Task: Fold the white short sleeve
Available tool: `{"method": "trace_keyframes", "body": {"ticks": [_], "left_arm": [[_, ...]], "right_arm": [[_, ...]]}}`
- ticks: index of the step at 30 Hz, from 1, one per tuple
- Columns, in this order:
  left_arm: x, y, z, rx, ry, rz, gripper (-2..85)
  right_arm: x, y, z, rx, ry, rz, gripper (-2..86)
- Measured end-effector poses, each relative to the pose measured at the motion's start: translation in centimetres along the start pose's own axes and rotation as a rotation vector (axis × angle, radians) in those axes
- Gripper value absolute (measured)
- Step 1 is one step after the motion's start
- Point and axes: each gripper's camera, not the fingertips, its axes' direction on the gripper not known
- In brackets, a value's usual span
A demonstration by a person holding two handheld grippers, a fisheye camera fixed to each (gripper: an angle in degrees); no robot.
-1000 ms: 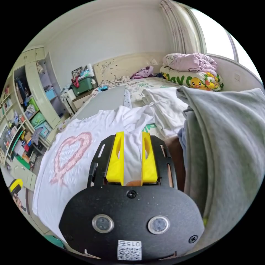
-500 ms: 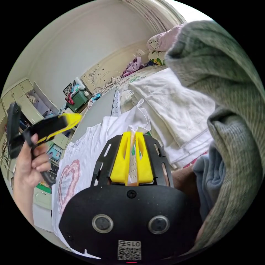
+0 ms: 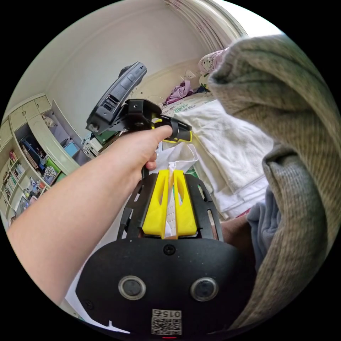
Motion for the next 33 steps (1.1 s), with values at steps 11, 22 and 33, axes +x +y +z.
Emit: {"method": "trace_keyframes", "body": {"ticks": [11, 22, 33], "left_arm": [[-9.9, 5.0, -13.6, 0.266, 0.031, -0.201, -0.5], [-20.8, 21.2, -18.7, 0.178, 0.198, -0.415, -0.5], [-21.8, 21.2, -24.6, 0.141, 0.001, -0.326, 3.2]], "right_arm": [[-6.0, 1.2, -4.0, 0.059, -0.206, -0.289, 2.6], [-15.1, 3.6, -4.5, -0.389, -0.371, -0.832, 1.8], [-17.0, 2.9, -5.6, -0.377, -0.031, -0.716, 4.2]]}}
